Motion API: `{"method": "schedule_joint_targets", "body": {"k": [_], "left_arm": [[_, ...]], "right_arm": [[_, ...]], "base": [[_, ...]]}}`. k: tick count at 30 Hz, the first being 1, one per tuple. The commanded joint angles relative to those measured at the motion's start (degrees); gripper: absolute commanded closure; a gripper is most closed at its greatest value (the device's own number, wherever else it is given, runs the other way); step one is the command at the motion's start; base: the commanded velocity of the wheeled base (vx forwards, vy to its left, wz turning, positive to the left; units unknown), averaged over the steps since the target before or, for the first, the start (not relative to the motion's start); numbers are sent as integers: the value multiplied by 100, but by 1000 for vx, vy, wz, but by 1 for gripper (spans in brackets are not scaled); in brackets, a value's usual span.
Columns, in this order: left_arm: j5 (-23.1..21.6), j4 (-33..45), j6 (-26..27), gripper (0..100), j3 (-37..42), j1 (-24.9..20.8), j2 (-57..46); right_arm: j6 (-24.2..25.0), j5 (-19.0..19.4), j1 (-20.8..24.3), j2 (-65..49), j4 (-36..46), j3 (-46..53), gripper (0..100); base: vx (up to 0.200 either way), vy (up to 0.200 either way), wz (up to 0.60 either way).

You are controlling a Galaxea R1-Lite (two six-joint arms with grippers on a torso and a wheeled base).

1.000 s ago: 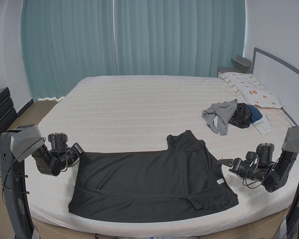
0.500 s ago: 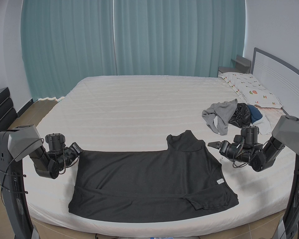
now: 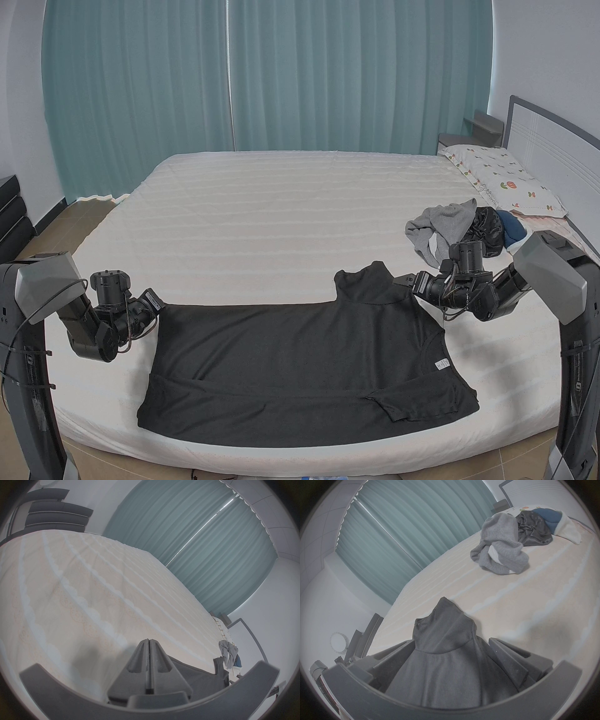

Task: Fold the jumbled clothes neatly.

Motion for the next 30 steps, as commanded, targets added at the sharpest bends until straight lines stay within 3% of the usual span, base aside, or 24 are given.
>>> {"method": "schedule_joint_targets", "body": {"k": [1,21,22,30], "left_arm": [[-1,1,-5,100,34,4,-4],[-1,1,-5,100,17,4,31],[-1,1,-5,100,17,4,31],[-1,1,-5,100,17,4,22]], "right_arm": [[-23,-3,70,460,146,-518,0],[3,-12,34,785,164,-1081,0],[3,-20,34,785,164,-1081,100],[12,-108,-27,741,155,-1063,100]], "base": [[0,0,0],[0,0,0],[0,0,0],[0,0,0]]}}
